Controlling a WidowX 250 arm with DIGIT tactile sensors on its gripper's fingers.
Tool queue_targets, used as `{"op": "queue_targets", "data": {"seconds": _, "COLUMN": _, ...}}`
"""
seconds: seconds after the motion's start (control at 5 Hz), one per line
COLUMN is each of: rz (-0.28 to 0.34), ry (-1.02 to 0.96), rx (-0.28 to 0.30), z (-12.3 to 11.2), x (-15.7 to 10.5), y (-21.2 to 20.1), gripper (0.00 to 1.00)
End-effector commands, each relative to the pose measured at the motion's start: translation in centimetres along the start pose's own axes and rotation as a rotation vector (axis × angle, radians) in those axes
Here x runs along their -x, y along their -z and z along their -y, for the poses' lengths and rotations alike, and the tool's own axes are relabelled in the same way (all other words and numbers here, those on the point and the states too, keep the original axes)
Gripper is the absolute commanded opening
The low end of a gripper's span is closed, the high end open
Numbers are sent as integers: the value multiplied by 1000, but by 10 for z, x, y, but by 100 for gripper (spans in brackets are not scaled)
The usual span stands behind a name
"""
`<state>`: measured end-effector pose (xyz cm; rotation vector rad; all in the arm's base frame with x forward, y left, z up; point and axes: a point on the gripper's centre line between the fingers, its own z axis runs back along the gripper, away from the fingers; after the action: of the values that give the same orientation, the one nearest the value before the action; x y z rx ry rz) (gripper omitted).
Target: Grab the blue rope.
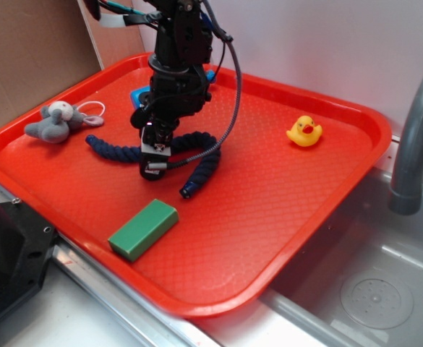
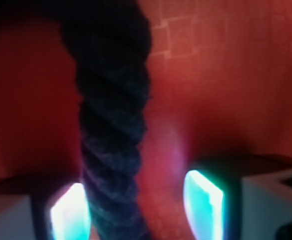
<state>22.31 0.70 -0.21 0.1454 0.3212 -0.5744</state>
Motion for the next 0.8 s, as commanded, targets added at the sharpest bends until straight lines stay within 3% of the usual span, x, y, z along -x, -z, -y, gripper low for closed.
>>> {"op": "queue_targets", "data": {"seconds": 0.0, "rz": 57, "ry": -165, "rx": 47, "z": 0, "x": 6, "y": -33, "gripper": 0}}
{"op": "queue_targets", "data": {"seconds": 0.2, "rz": 135, "ry": -319, "rx": 81, "z": 0, "x": 15, "y": -83, "gripper": 0}}
{"op": "queue_targets", "data": {"seconds": 0.4, "rz": 206, "ry": -436, "rx": 79, "z": -1, "x": 32, "y": -131, "gripper": 0}}
{"op": "queue_targets", "data": {"seconds": 0.6, "rz": 254, "ry": -482, "rx": 128, "z": -5, "x": 59, "y": -174, "gripper": 0}}
